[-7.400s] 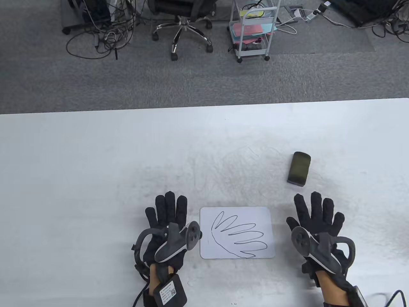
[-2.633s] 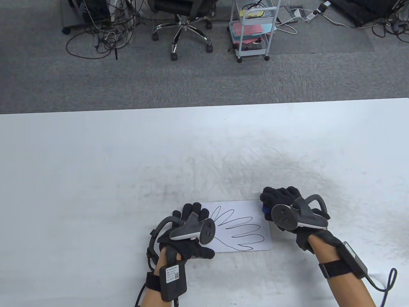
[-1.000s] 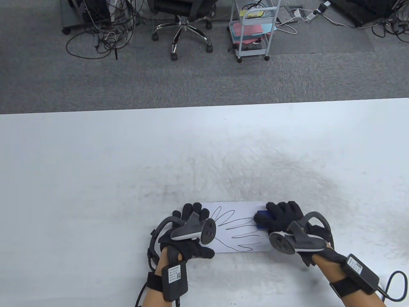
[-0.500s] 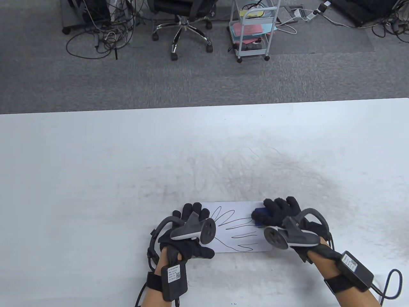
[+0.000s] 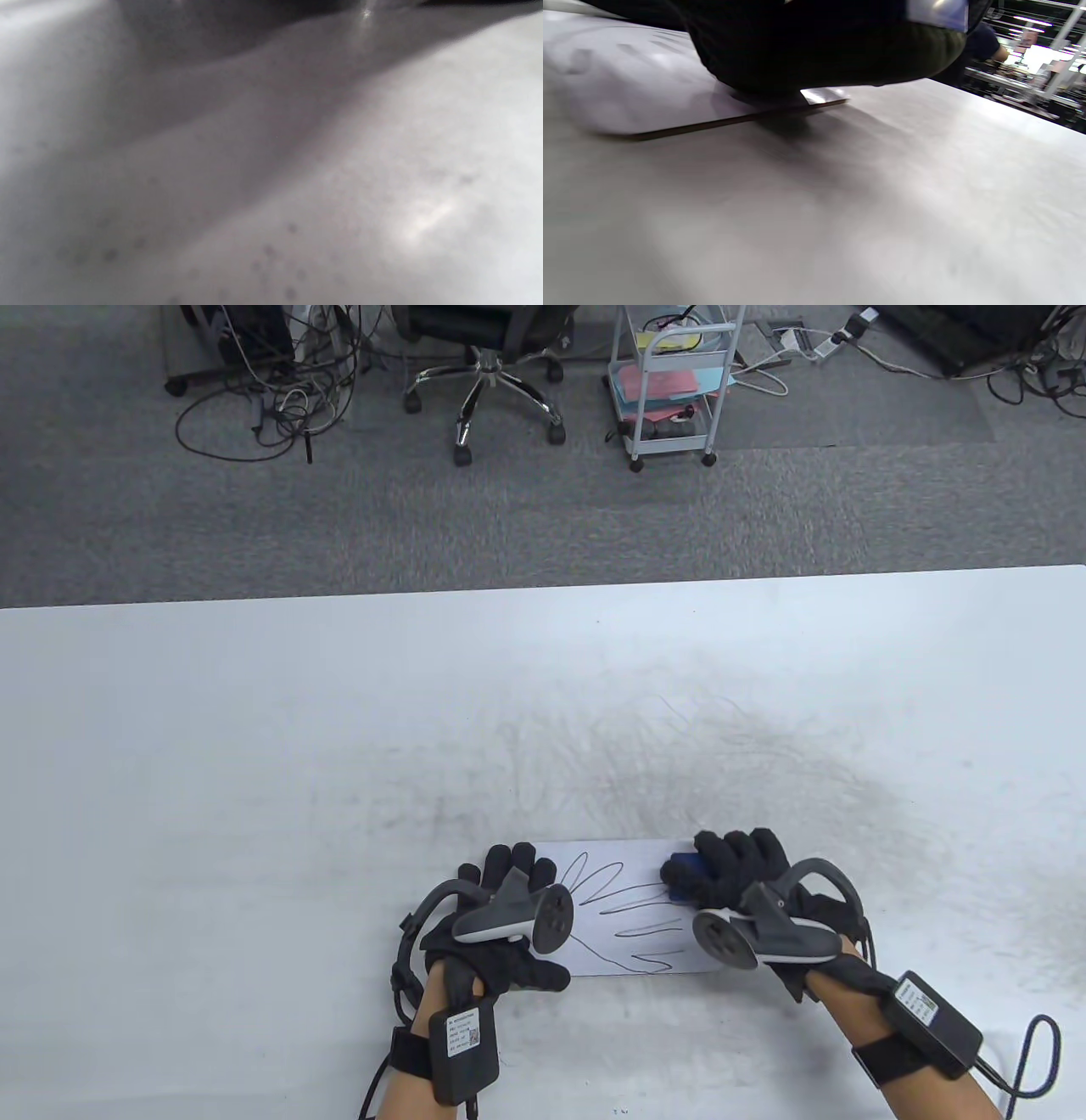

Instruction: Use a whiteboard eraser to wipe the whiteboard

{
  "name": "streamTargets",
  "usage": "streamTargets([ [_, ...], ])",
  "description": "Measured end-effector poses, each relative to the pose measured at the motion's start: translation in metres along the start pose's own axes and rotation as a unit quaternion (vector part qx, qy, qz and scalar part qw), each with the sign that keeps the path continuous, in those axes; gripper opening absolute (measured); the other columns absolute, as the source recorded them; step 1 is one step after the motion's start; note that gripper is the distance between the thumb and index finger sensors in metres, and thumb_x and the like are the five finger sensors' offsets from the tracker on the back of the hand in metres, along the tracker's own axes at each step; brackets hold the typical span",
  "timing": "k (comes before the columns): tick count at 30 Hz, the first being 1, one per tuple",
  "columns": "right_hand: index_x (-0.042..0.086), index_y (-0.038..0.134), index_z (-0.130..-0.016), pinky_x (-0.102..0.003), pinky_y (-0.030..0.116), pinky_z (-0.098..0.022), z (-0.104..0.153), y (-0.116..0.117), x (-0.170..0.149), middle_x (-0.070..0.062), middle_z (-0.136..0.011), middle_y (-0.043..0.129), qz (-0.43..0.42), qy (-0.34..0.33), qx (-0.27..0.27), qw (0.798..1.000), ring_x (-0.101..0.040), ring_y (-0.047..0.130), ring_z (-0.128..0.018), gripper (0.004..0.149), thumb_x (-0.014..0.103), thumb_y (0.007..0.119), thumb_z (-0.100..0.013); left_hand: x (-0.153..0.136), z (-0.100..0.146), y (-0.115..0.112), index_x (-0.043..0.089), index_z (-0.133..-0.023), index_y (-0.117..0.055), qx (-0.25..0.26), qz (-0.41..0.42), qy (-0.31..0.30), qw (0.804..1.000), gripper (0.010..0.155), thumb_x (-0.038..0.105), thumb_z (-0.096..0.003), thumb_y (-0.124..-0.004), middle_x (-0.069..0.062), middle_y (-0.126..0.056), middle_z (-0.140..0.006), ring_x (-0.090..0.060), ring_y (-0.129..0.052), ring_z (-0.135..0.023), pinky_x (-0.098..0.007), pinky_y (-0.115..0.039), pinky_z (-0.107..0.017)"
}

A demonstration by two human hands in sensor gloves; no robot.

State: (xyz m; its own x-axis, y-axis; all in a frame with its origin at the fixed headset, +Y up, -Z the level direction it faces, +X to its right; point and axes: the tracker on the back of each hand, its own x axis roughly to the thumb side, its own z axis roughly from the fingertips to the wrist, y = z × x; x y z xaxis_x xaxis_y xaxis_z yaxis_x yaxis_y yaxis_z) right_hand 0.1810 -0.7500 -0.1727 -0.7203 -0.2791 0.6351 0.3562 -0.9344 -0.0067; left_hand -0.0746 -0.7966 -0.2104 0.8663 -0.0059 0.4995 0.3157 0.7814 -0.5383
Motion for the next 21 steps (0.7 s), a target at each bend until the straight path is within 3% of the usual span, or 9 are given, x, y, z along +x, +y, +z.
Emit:
streamTargets([
  [5, 0.035, 0.048, -0.113, -0.069, 0.059, -0.076, 0.037, -0.002, 0.031, -0.021, -0.122, 0.059, 0.022, -0.054, -0.012, 0.998, -0.046, 0.072, -0.104, 0.056, 0.043, 0.068, -0.060, 0.000, 0.000, 0.000, 0.010, -0.109, 0.004, -0.001, 0.000, -0.001, 1.000, 0.119, 0.075, -0.0312, -0.058, -0.025, 0.008, -0.113, -0.053, -0.004, -0.104, -0.068, -0.024, -0.075],
  [10, 0.037, 0.047, -0.113, -0.072, 0.054, -0.077, 0.031, -0.005, 0.028, -0.019, -0.124, 0.056, 0.003, -0.048, 0.011, 0.999, -0.046, 0.069, -0.107, 0.056, 0.043, 0.068, -0.061, 0.000, 0.000, 0.000, 0.010, -0.109, 0.004, 0.000, 0.000, -0.002, 1.000, 0.119, 0.075, -0.0313, -0.058, -0.025, 0.008, -0.113, -0.053, -0.004, -0.104, -0.068, -0.024, -0.075],
  [13, 0.038, 0.047, -0.113, -0.073, 0.052, -0.078, 0.012, -0.006, 0.018, -0.019, -0.125, 0.055, 0.009, -0.023, 0.017, 1.000, -0.045, 0.067, -0.109, 0.056, 0.042, 0.067, -0.061, 0.000, 0.000, 0.000, 0.010, -0.109, 0.004, 0.000, 0.000, -0.002, 1.000, 0.119, 0.075, -0.0313, -0.058, -0.025, 0.008, -0.113, -0.053, -0.004, -0.104, -0.069, -0.024, -0.075],
  [18, 0.041, 0.044, -0.112, -0.074, 0.047, -0.080, -0.049, -0.004, -0.025, -0.015, -0.128, 0.050, -0.046, 0.075, 0.050, 0.995, -0.044, 0.061, -0.113, 0.055, 0.041, 0.067, -0.062, 0.000, 0.000, 0.000, 0.010, -0.109, 0.004, 0.000, 0.001, -0.004, 1.000, 0.119, 0.075, -0.0315, -0.058, -0.025, 0.008, -0.113, -0.053, -0.004, -0.104, -0.069, -0.024, -0.075],
  [21, 0.041, 0.044, -0.112, -0.073, 0.048, -0.080, -0.072, -0.003, -0.041, -0.015, -0.127, 0.051, -0.058, 0.107, 0.053, 0.991, -0.044, 0.062, -0.112, 0.055, 0.041, 0.066, -0.062, 0.000, 0.000, 0.000, 0.010, -0.109, 0.004, -0.001, 0.001, -0.003, 1.000, 0.119, 0.075, -0.0314, -0.058, -0.025, 0.008, -0.113, -0.053, -0.004, -0.104, -0.069, -0.024, -0.075],
])
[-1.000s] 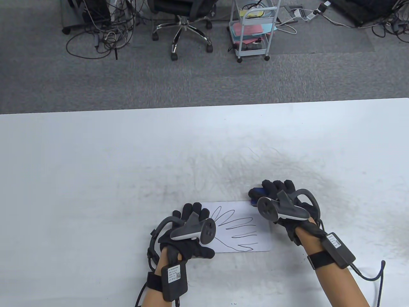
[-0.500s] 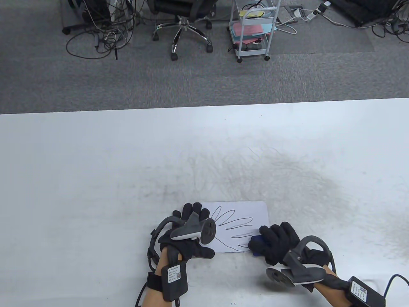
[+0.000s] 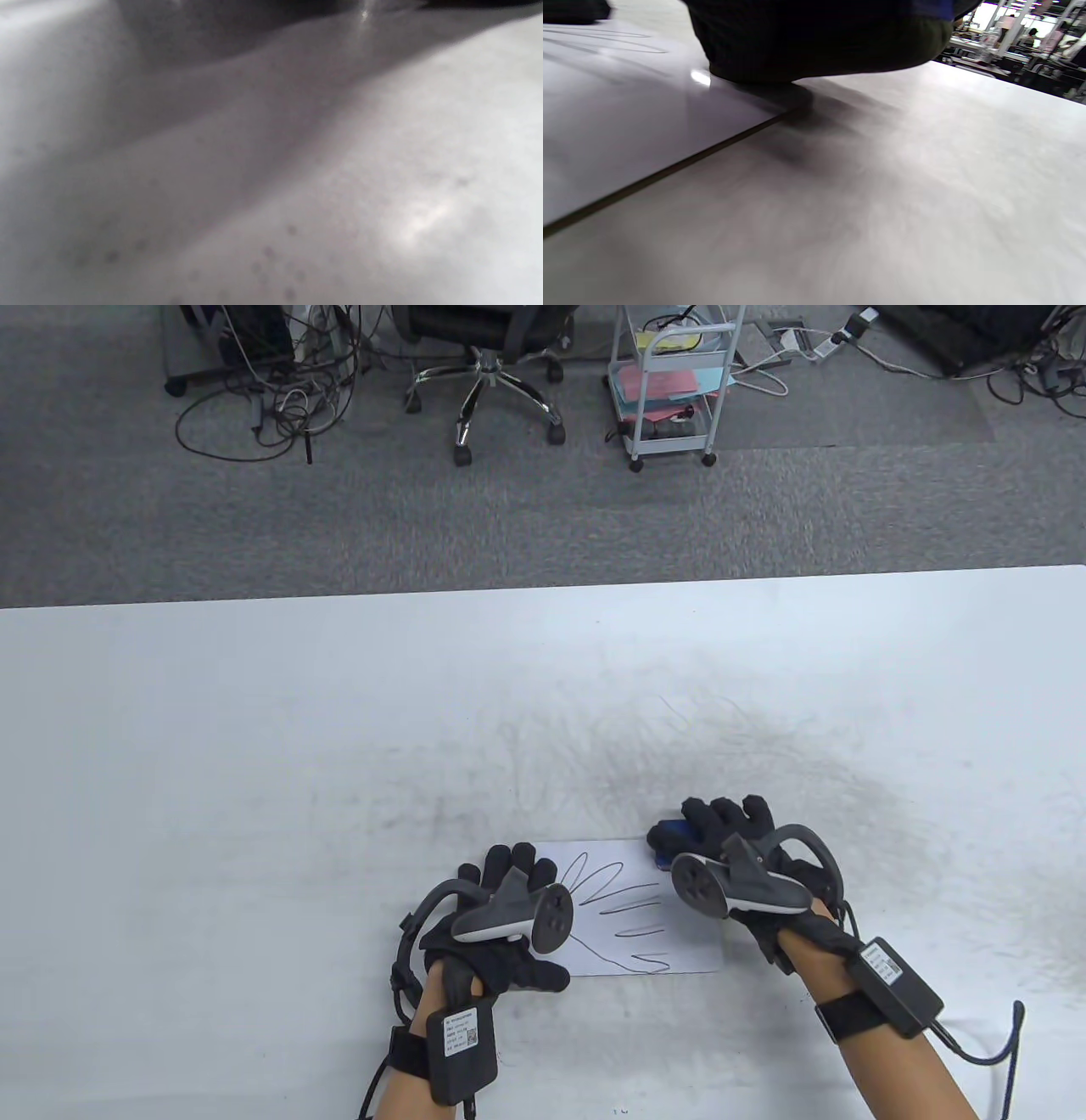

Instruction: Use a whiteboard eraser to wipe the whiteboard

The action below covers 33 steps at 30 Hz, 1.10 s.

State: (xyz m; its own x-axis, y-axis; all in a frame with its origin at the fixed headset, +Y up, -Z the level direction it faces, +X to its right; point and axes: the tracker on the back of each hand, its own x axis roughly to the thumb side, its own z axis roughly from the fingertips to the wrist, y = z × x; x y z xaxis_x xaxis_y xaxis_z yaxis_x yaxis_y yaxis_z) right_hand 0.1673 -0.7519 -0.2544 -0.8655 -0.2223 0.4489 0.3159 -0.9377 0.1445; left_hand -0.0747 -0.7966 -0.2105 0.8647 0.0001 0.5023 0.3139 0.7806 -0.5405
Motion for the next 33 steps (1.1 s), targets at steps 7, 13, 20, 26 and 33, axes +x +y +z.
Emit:
streamTargets([
  [7, 0.038, 0.046, -0.112, -0.071, 0.053, -0.078, 0.012, 0.003, 0.010, -0.018, -0.124, 0.056, 0.038, -0.023, -0.038, 0.998, -0.046, 0.068, -0.108, 0.055, 0.041, 0.067, -0.061, 0.000, 0.000, 0.000, 0.010, -0.109, 0.005, -0.001, 0.000, 0.002, 1.000, 0.119, 0.075, -0.0312, -0.058, -0.025, 0.008, -0.113, -0.053, -0.003, -0.104, -0.068, -0.024, -0.075],
  [13, 0.035, 0.047, -0.112, -0.070, 0.057, -0.077, 0.074, 0.010, 0.041, -0.021, -0.123, 0.059, 0.080, -0.110, -0.055, 0.989, -0.047, 0.072, -0.104, 0.056, 0.042, 0.068, -0.061, 0.000, 0.000, 0.000, 0.010, -0.109, 0.005, -0.001, -0.001, 0.002, 1.000, 0.119, 0.075, -0.0311, -0.058, -0.024, 0.009, -0.113, -0.053, -0.003, -0.104, -0.068, -0.024, -0.075],
  [20, 0.035, 0.047, -0.113, -0.070, 0.058, -0.077, 0.122, 0.018, 0.063, -0.021, -0.123, 0.059, 0.109, -0.162, -0.066, 0.979, -0.046, 0.073, -0.104, 0.056, 0.043, 0.067, -0.061, 0.000, 0.000, 0.000, 0.010, -0.109, 0.004, 0.002, -0.002, 0.001, 1.000, 0.119, 0.075, -0.0311, -0.058, -0.024, 0.008, -0.113, -0.053, -0.004, -0.104, -0.068, -0.024, -0.075],
  [26, 0.038, 0.046, -0.113, -0.074, 0.051, -0.078, 0.100, 0.012, 0.054, -0.018, -0.125, 0.055, 0.079, -0.130, -0.036, 0.988, -0.045, 0.067, -0.109, 0.056, 0.042, 0.067, -0.062, 0.000, 0.000, 0.000, 0.011, -0.109, 0.004, 0.002, -0.001, 0.000, 1.000, 0.119, 0.075, -0.0312, -0.058, -0.025, 0.008, -0.113, -0.053, -0.004, -0.104, -0.068, -0.024, -0.075],
  [33, 0.041, 0.044, -0.112, -0.075, 0.046, -0.080, 0.018, -0.001, 0.023, -0.014, -0.128, 0.050, 0.028, -0.025, -0.005, 0.999, -0.044, 0.060, -0.114, 0.055, 0.040, 0.067, -0.062, 0.000, 0.000, 0.000, 0.011, -0.109, 0.004, 0.001, 0.000, -0.001, 1.000, 0.119, 0.075, -0.0314, -0.058, -0.025, 0.008, -0.113, -0.053, -0.004, -0.104, -0.069, -0.024, -0.075],
])
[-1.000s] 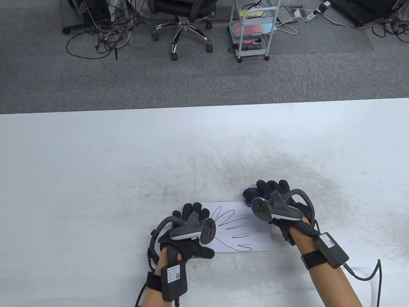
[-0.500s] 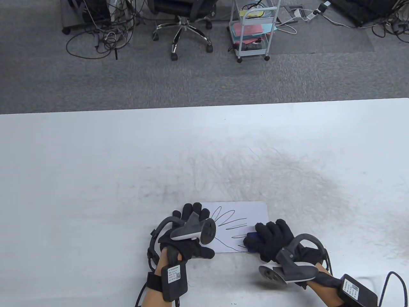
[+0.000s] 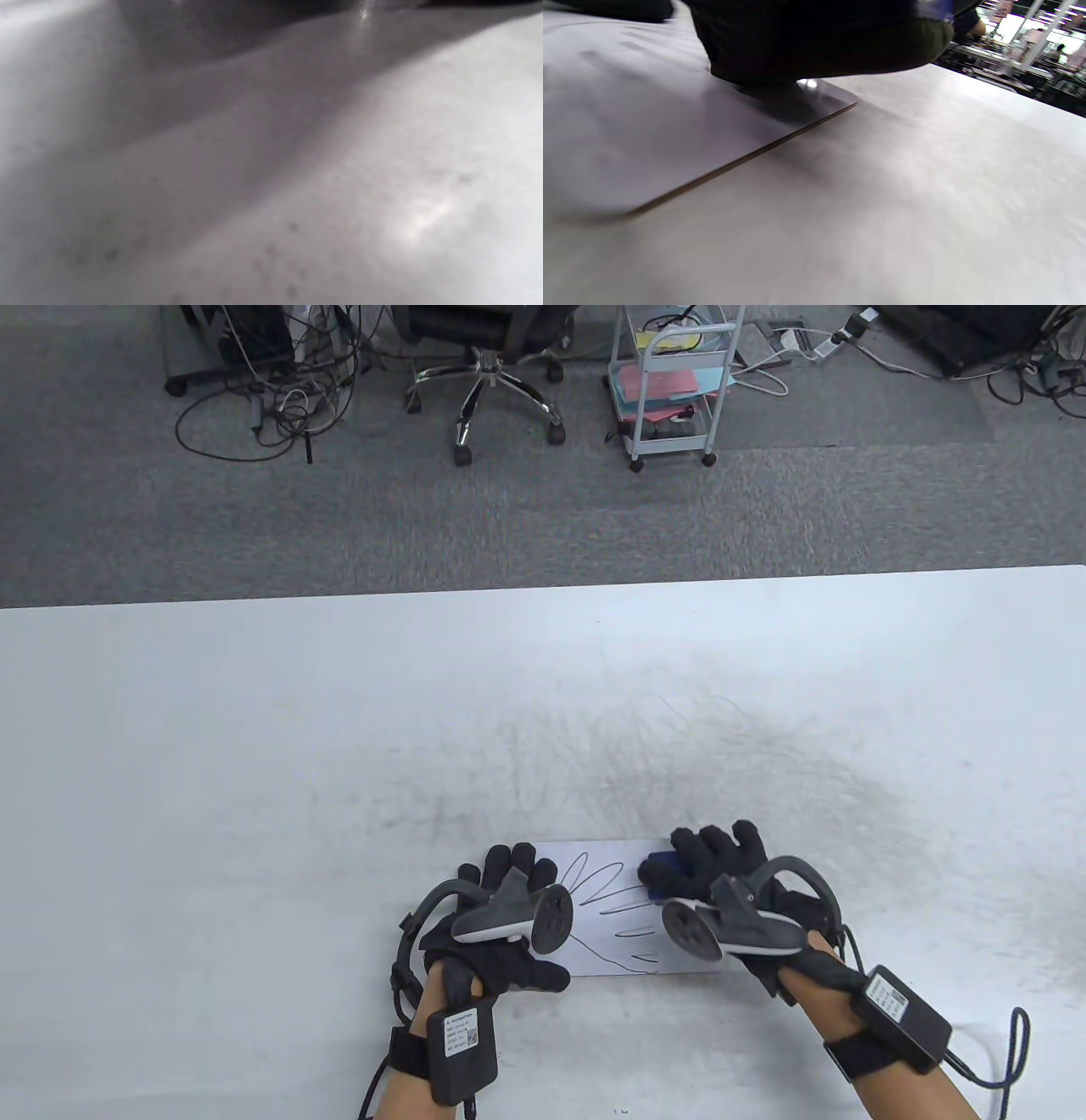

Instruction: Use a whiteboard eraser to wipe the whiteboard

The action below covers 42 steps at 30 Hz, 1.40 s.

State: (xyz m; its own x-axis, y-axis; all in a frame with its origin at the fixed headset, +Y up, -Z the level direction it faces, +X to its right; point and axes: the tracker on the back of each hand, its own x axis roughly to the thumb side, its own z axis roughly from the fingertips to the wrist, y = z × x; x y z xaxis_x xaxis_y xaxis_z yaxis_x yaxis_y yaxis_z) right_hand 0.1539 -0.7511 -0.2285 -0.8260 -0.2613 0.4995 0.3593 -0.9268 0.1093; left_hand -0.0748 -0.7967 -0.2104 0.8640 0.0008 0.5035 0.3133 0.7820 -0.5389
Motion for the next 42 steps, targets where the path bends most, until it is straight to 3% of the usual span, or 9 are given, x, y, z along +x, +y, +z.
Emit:
streamTargets([
  [4, 0.043, 0.045, -0.110, -0.074, 0.046, -0.080, -0.030, -0.003, -0.014, -0.012, -0.128, 0.051, -0.014, 0.015, 0.004, 1.000, -0.043, 0.060, -0.115, 0.054, 0.039, 0.068, -0.061, 0.000, 0.000, 0.000, 0.011, -0.109, 0.004, 0.000, 0.000, 0.001, 1.000, 0.119, 0.075, -0.0312, -0.058, -0.025, 0.008, -0.113, -0.053, -0.004, -0.104, -0.068, -0.024, -0.075],
  [8, 0.042, 0.046, -0.111, -0.073, 0.049, -0.079, -0.023, 0.000, -0.013, -0.014, -0.127, 0.052, -0.012, 0.006, -0.013, 1.000, -0.045, 0.062, -0.112, 0.055, 0.040, 0.068, -0.061, 0.000, 0.000, 0.000, 0.011, -0.109, 0.005, -0.002, 0.001, 0.002, 1.000, 0.119, 0.075, -0.0313, -0.058, -0.024, 0.009, -0.113, -0.053, -0.003, -0.104, -0.068, -0.024, -0.075],
  [11, 0.040, 0.047, -0.111, -0.072, 0.052, -0.077, -0.002, 0.004, -0.002, -0.016, -0.125, 0.055, 0.017, -0.030, -0.043, 0.998, -0.045, 0.066, -0.109, 0.055, 0.040, 0.069, -0.060, 0.000, 0.000, 0.000, 0.011, -0.109, 0.005, -0.002, 0.000, 0.003, 1.000, 0.119, 0.075, -0.0310, -0.057, -0.024, 0.009, -0.113, -0.053, -0.003, -0.104, -0.068, -0.024, -0.075],
  [18, 0.036, 0.048, -0.112, -0.071, 0.056, -0.077, 0.082, 0.012, 0.043, -0.020, -0.124, 0.057, 0.077, -0.125, -0.064, 0.987, -0.047, 0.070, -0.106, 0.056, 0.041, 0.069, -0.061, 0.000, 0.001, 0.000, 0.011, -0.109, 0.005, -0.001, -0.001, 0.003, 1.000, 0.119, 0.075, -0.0308, -0.057, -0.024, 0.009, -0.113, -0.053, -0.003, -0.104, -0.068, -0.024, -0.075],
  [23, 0.037, 0.048, -0.113, -0.072, 0.056, -0.077, 0.103, 0.015, 0.054, -0.019, -0.123, 0.058, 0.097, -0.141, -0.076, 0.982, -0.046, 0.071, -0.106, 0.056, 0.042, 0.068, -0.061, 0.001, 0.001, 0.000, 0.011, -0.109, 0.005, 0.000, -0.002, 0.002, 1.000, 0.119, 0.075, -0.0309, -0.058, -0.024, 0.008, -0.113, -0.053, -0.003, -0.104, -0.068, -0.024, -0.075],
  [28, 0.039, 0.045, -0.113, -0.076, 0.047, -0.078, 0.074, 0.009, 0.040, -0.017, -0.127, 0.051, 0.022, -0.099, -0.021, 0.995, -0.045, 0.063, -0.111, 0.056, 0.041, 0.067, -0.062, 0.000, 0.001, 0.000, 0.011, -0.109, 0.004, 0.000, -0.001, 0.002, 1.000, 0.118, 0.075, -0.0312, -0.058, -0.024, 0.008, -0.113, -0.053, -0.003, -0.104, -0.068, -0.024, -0.075],
  [37, 0.042, 0.045, -0.111, -0.075, 0.045, -0.080, -0.029, -0.007, -0.001, -0.014, -0.128, 0.051, -0.002, 0.010, 0.002, 1.000, -0.044, 0.061, -0.114, 0.054, 0.040, 0.067, -0.062, 0.000, 0.000, 0.000, 0.012, -0.109, 0.005, 0.000, 0.000, 0.001, 1.000, 0.119, 0.075, -0.0312, -0.058, -0.024, 0.008, -0.113, -0.053, -0.003, -0.104, -0.068, -0.024, -0.075],
  [39, 0.042, 0.045, -0.111, -0.074, 0.044, -0.080, -0.032, -0.007, -0.003, -0.014, -0.128, 0.051, -0.020, 0.008, 0.011, 1.000, -0.044, 0.060, -0.114, 0.055, 0.039, 0.068, -0.061, 0.000, 0.001, 0.000, 0.012, -0.109, 0.005, 0.000, 0.000, 0.001, 1.000, 0.119, 0.076, -0.0311, -0.058, -0.024, 0.009, -0.113, -0.053, -0.003, -0.104, -0.068, -0.024, -0.075],
  [42, 0.041, 0.045, -0.111, -0.074, 0.047, -0.079, -0.022, -0.004, 0.001, -0.015, -0.127, 0.052, 0.005, -0.007, -0.019, 1.000, -0.045, 0.063, -0.112, 0.055, 0.040, 0.068, -0.061, 0.000, 0.000, 0.000, 0.011, -0.109, 0.005, -0.003, 0.000, 0.002, 1.000, 0.119, 0.075, -0.0312, -0.058, -0.024, 0.009, -0.113, -0.053, -0.003, -0.104, -0.068, -0.024, -0.075],
])
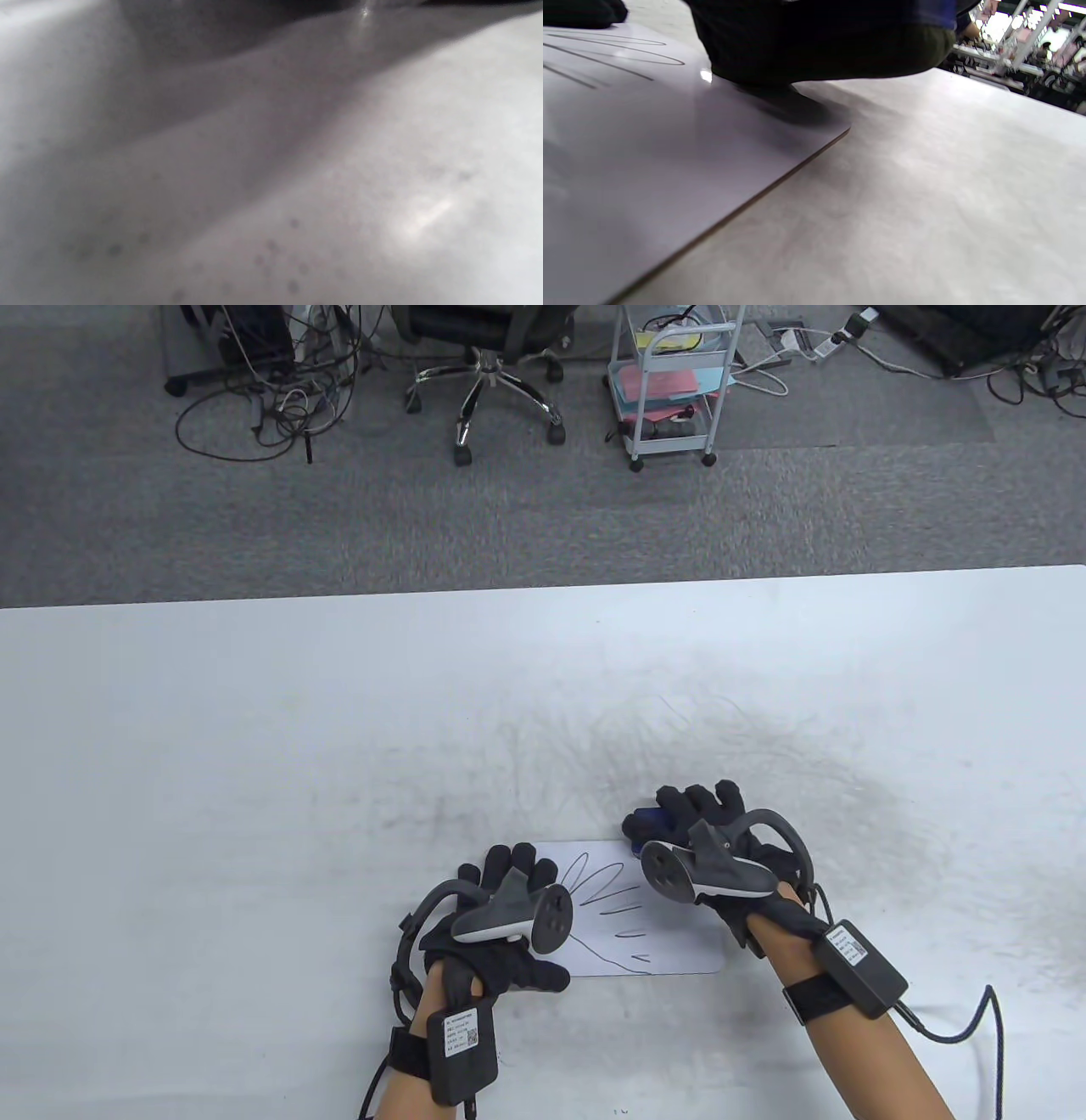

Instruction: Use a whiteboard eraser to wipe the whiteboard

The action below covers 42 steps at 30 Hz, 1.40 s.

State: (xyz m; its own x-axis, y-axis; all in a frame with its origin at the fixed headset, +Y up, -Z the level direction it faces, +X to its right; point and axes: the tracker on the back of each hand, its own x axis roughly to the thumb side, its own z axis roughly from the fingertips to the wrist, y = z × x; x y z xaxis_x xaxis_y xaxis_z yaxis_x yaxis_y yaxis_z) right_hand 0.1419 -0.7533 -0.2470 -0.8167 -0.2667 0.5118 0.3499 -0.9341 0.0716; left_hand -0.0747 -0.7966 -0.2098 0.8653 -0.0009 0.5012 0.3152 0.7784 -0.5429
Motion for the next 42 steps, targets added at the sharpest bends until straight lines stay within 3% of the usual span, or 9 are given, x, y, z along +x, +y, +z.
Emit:
streamTargets([
  [4, 0.039, 0.047, -0.111, -0.073, 0.052, -0.077, 0.028, 0.004, 0.015, -0.017, -0.125, 0.056, 0.032, -0.051, -0.033, 0.998, -0.045, 0.068, -0.108, 0.055, 0.040, 0.069, -0.060, 0.000, 0.000, 0.000, 0.011, -0.109, 0.005, 0.000, 0.000, 0.001, 1.000, 0.118, 0.075, -0.0311, -0.057, -0.024, 0.009, -0.113, -0.053, -0.003, -0.104, -0.068, -0.023, -0.075],
  [10, 0.037, 0.047, -0.112, -0.072, 0.053, -0.077, 0.095, 0.010, 0.051, -0.019, -0.124, 0.057, 0.068, -0.130, -0.058, 0.988, -0.046, 0.070, -0.107, 0.056, 0.041, 0.068, -0.060, 0.000, 0.000, 0.000, 0.012, -0.109, 0.005, 0.000, -0.001, 0.001, 1.000, 0.118, 0.075, -0.0312, -0.057, -0.024, 0.009, -0.113, -0.053, -0.003, -0.104, -0.068, -0.023, -0.075],
  [13, 0.038, 0.047, -0.112, -0.072, 0.053, -0.077, 0.110, 0.010, 0.059, -0.019, -0.124, 0.057, 0.079, -0.145, -0.058, 0.985, -0.046, 0.070, -0.107, 0.056, 0.042, 0.068, -0.060, 0.000, 0.000, 0.000, 0.012, -0.109, 0.005, 0.001, -0.001, 0.000, 1.000, 0.118, 0.075, -0.0312, -0.057, -0.024, 0.009, -0.113, -0.053, -0.003, -0.104, -0.068, -0.024, -0.075],
  [20, 0.040, 0.044, -0.112, -0.075, 0.045, -0.079, 0.087, 0.005, 0.050, -0.017, -0.127, 0.052, 0.049, -0.110, -0.023, 0.992, -0.045, 0.064, -0.112, 0.056, 0.041, 0.067, -0.062, -0.001, 0.000, 0.000, 0.012, -0.109, 0.005, 0.001, -0.001, -0.002, 1.000, 0.118, 0.075, -0.0316, -0.057, -0.024, 0.009, -0.113, -0.053, -0.003, -0.104, -0.068, -0.024, -0.075],
  [25, 0.042, 0.042, -0.112, -0.075, 0.040, -0.080, 0.029, 0.000, 0.027, -0.014, -0.129, 0.047, 0.000, -0.036, 0.009, 0.999, -0.043, 0.058, -0.115, 0.055, 0.040, 0.067, -0.063, -0.001, 0.000, 0.000, 0.012, -0.109, 0.005, 0.001, 0.001, -0.002, 1.000, 0.118, 0.076, -0.0317, -0.058, -0.024, 0.009, -0.113, -0.053, -0.003, -0.104, -0.068, -0.023, -0.075],
  [28, 0.042, 0.043, -0.111, -0.075, 0.041, -0.080, -0.001, 0.001, 0.014, -0.014, -0.128, 0.048, -0.011, -0.008, -0.011, 1.000, -0.044, 0.059, -0.114, 0.055, 0.039, 0.066, -0.062, -0.001, 0.000, 0.000, 0.012, -0.109, 0.005, 0.001, 0.001, -0.003, 1.000, 0.118, 0.076, -0.0316, -0.057, -0.024, 0.009, -0.113, -0.053, -0.003, -0.104, -0.068, -0.023, -0.075],
  [31, 0.043, 0.043, -0.111, -0.075, 0.041, -0.080, -0.018, -0.003, 0.007, -0.014, -0.128, 0.049, -0.031, 0.010, 0.016, 0.999, -0.044, 0.059, -0.115, 0.055, 0.039, 0.066, -0.062, -0.001, 0.000, 0.000, 0.012, -0.109, 0.005, 0.001, 0.001, -0.002, 1.000, 0.118, 0.076, -0.0317, -0.057, -0.024, 0.009, -0.113, -0.053, -0.003, -0.104, -0.068, -0.023, -0.075],
  [37, 0.039, 0.044, -0.112, -0.073, 0.047, -0.079, -0.003, -0.001, 0.018, -0.018, -0.126, 0.053, 0.015, -0.015, -0.019, 1.000, -0.046, 0.065, -0.110, 0.055, 0.039, 0.067, -0.062, -0.001, 0.000, -0.001, 0.011, -0.109, 0.005, 0.001, 0.001, -0.001, 1.000, 0.119, 0.075, -0.0313, -0.057, -0.024, 0.009, -0.112, -0.053, -0.003, -0.104, -0.068, -0.023, -0.075],
  [42, 0.036, 0.046, -0.112, -0.072, 0.053, -0.077, 0.045, 0.008, 0.039, -0.020, -0.123, 0.057, 0.048, -0.085, -0.068, 0.993, -0.047, 0.070, -0.106, 0.056, 0.040, 0.068, -0.061, 0.000, 0.000, -0.001, 0.012, -0.109, 0.006, 0.001, 0.002, 0.000, 1.000, 0.119, 0.075, -0.0310, -0.057, -0.024, 0.010, -0.112, -0.053, -0.002, -0.104, -0.068, -0.023, -0.075],
])
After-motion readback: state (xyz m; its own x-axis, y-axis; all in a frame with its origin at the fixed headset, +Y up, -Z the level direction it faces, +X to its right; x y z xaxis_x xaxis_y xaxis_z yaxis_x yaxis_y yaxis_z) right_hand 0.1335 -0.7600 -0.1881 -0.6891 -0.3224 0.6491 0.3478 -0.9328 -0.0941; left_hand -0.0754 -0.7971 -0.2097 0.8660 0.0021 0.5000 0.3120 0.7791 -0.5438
